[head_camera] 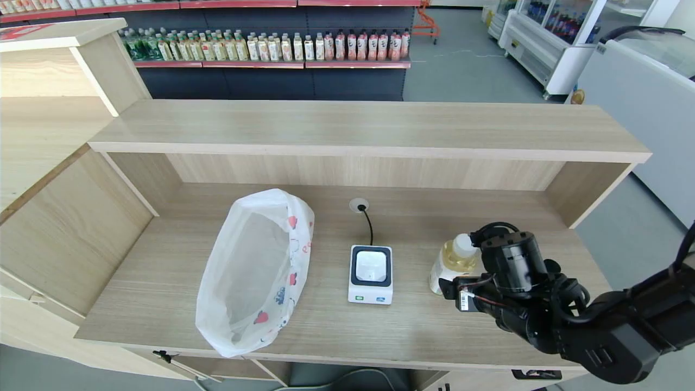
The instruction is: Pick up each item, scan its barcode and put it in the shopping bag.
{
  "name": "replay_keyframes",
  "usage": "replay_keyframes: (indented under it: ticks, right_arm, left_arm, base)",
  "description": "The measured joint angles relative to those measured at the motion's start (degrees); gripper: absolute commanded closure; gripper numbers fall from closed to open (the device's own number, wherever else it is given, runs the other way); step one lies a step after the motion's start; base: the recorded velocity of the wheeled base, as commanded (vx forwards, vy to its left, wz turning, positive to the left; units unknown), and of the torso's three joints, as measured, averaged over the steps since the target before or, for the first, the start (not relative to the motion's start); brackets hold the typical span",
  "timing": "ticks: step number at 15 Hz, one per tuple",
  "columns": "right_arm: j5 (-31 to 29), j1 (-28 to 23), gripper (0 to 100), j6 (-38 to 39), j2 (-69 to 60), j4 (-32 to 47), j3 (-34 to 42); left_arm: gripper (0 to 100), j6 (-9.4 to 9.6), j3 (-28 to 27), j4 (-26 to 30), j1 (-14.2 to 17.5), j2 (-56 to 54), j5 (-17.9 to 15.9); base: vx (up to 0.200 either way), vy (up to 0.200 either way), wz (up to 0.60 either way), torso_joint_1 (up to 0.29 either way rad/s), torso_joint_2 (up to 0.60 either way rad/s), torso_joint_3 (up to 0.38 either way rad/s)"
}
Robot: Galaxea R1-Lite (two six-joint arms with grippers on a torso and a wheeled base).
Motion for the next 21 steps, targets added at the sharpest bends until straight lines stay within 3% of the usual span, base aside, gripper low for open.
replay_keyframes:
  ticks: [4,21]
  right_arm:
    - [-0.1,0.5,0,0.0,5.0,-8.8,0.6]
    - [1.1,-1.2,0,-7.7,16.3,-24.8,-5.8]
  left_arm:
    - [0,0.0,0.0,0.0,0.0,0.0,0.0]
    - [0,0.0,0.0,0.0,0.0,0.0,0.0]
  base:
    - [0.0,0.0,0.0,0.0,0.0,0.0]
    - [0.0,0.0,0.0,0.0,0.0,0.0]
